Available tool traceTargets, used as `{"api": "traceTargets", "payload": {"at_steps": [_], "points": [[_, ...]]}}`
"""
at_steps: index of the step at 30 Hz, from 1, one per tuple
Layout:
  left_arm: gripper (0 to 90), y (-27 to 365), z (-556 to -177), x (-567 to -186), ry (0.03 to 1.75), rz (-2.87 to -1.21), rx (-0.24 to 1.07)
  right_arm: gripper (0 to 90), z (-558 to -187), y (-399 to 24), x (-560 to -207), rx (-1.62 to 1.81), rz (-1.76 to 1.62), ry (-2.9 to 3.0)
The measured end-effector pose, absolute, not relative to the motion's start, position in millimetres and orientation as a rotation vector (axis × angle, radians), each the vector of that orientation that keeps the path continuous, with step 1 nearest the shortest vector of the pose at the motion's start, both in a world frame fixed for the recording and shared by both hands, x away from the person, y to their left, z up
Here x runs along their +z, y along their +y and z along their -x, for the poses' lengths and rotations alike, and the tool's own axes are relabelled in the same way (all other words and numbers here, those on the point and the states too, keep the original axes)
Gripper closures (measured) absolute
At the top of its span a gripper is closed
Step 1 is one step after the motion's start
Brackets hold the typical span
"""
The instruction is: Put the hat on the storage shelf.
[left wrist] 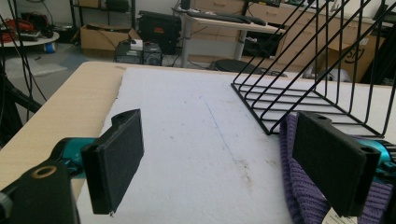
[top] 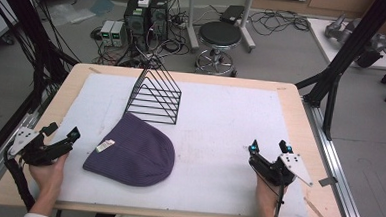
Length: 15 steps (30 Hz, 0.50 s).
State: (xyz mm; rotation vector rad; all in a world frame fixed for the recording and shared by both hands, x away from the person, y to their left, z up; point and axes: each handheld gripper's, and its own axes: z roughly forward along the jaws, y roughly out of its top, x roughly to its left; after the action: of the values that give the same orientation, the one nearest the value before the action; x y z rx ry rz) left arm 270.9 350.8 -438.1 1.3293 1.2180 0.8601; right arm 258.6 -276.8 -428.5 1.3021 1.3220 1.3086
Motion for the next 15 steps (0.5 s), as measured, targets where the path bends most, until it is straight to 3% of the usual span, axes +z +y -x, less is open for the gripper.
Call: {"api": "traceTargets", "payload": {"at_steps": [15], "points": [[19.3, 342, -269, -418, 1.102, -1.322, 0.853, 8.7, -259, -277, -429, 1.325, -1.305, 1.33]]}}
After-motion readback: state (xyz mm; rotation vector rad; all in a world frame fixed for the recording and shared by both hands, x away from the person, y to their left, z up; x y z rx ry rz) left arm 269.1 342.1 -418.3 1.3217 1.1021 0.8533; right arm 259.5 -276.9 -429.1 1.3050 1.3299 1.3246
